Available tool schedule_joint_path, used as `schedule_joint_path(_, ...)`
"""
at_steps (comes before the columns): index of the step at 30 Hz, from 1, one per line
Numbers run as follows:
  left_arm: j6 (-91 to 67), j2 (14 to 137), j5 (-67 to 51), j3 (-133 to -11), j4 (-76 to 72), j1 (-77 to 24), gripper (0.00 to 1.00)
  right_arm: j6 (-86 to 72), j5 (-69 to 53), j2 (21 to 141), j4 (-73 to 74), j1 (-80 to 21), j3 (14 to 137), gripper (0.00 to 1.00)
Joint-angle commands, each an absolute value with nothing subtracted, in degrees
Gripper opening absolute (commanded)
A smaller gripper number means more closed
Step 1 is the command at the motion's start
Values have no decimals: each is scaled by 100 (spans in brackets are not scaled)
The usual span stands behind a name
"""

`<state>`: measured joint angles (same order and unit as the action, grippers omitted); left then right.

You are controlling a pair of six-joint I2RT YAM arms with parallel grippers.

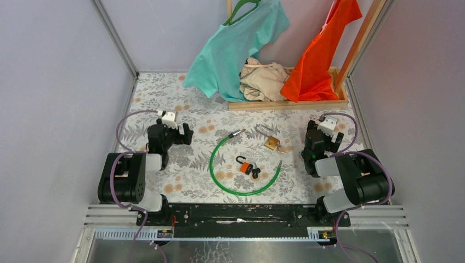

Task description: Unlock with the key

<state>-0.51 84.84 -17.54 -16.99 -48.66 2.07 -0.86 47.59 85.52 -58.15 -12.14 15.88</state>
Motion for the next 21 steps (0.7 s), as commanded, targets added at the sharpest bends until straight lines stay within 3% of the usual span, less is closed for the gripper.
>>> schedule_joint_path(1, -98, 8703, -1552, -1303, -6996, 246, 100, -38, 3431, 8420, -6760, -995, 1351, 99)
schedule_joint_path(6, -6, 8690, -1614, -1182, -7288, 174, 100, -325, 1912, 8613, -6839, -306, 1215, 99)
schedule_joint_path(21, -62, 8701, -1485, -1308, -6981, 173, 100, -335, 1957, 8684, -7242, -271, 1148, 99)
